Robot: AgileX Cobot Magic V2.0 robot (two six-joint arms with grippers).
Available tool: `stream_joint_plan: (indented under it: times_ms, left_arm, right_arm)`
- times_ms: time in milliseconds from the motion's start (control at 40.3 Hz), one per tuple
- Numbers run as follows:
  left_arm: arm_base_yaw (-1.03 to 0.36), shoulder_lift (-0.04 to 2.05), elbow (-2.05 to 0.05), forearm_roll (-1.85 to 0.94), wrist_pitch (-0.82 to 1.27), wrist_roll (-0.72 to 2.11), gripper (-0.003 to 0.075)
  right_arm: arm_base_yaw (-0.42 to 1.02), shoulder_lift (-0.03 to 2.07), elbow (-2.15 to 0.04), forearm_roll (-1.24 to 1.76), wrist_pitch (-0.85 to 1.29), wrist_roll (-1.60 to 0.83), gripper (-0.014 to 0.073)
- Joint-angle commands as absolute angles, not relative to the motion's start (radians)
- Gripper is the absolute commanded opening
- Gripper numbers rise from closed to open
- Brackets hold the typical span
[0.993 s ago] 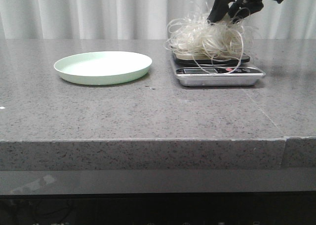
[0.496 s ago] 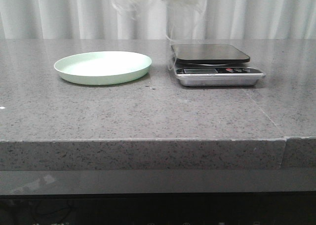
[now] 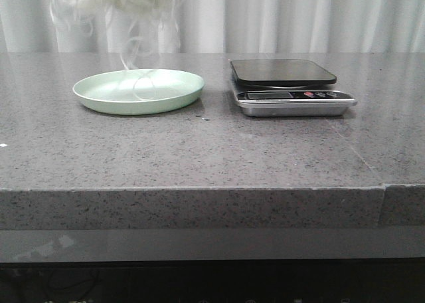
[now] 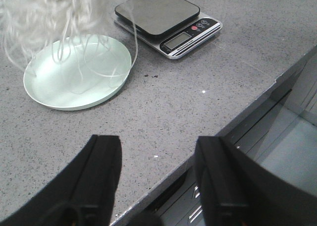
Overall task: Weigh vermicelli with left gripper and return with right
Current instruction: 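Lift the vermicelli with the right gripper and carry it over the plate, then release the vermicelli onto the green plate with the right gripper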
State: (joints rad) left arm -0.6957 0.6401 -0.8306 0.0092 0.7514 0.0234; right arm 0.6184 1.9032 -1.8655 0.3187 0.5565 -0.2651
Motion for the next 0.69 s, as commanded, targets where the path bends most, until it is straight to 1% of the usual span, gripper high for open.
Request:
stream_joint_plan:
  times_ms: [0, 74, 149, 323, 447, 496, 670]
  left_arm:
    - [-0.704, 0.638, -0.856, 0.006, 0.677, 0.011, 0.0419]
    - [-0.704, 0.638, -0.856, 0.006, 0.677, 0.011, 0.0419]
    - [-0.704, 0.638, -0.856, 0.006, 0.677, 0.011, 0.0419]
    - [-0.704, 0.638, -0.856, 0.006, 0.677, 0.011, 0.0419]
    - [-0.704, 0.638, -0.856, 0.006, 0.677, 0.011, 0.0419]
    - [-0.704, 0.638, -0.856, 0.006, 0.677, 0.011, 0.0419]
    - [-0.704, 0.638, -0.856, 0.006, 0.677, 0.011, 0.0419]
  right_arm:
    - [0.617, 1.884, -1.901, 0.339, 0.440, -0.279, 0.0133]
    - [0.617, 1.915, -1.901, 0.339, 0.445, -0.279, 0.0148]
    - [0.618, 1.936, -1.901, 0.339, 0.460, -0.279, 0.0206]
    - [0.618, 1.957, -1.901, 0.340, 0.482, -0.279, 0.0440]
    - [0.618, 1.956, -1.901, 0.340, 0.482, -0.279, 0.0556]
    - [0.618, 1.956, -1.901, 0.339, 0.484, -0.279, 0.0574]
    - [0.617, 1.915, -1.901, 0.309, 0.506, -0.279, 0.0571]
